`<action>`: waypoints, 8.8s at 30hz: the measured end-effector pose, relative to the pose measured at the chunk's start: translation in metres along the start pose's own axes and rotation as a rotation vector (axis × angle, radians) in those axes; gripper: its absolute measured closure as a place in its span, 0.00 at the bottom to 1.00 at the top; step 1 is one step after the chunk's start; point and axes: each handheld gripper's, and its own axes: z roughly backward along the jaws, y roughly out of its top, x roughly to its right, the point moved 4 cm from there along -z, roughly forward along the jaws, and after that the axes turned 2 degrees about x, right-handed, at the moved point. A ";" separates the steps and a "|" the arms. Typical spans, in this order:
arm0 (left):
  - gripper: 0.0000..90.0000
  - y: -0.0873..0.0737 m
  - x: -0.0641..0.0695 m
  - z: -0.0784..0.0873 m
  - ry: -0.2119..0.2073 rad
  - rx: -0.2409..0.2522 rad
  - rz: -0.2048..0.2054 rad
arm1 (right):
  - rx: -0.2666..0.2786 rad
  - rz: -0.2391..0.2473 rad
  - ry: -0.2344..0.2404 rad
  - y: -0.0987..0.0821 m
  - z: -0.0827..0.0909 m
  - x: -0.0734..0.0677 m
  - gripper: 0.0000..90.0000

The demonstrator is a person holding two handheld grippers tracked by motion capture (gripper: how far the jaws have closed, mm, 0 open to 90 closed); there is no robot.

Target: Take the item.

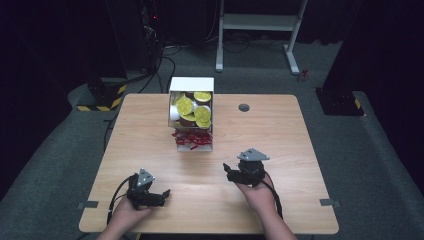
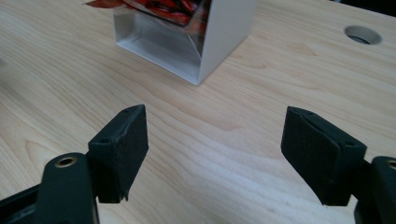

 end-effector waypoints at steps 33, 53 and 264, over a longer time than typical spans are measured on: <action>0.02 -0.001 0.000 0.001 -0.007 0.000 0.000 | 0.085 -0.038 -0.003 0.049 -0.021 -0.005 0.57; 0.02 -0.001 0.001 0.001 -0.009 0.001 0.006 | 0.072 0.003 -0.018 0.072 -0.047 -0.015 0.57; 0.10 -0.003 0.001 0.005 -0.030 0.020 -0.015 | 0.121 -0.117 -0.300 -0.036 0.028 0.123 0.99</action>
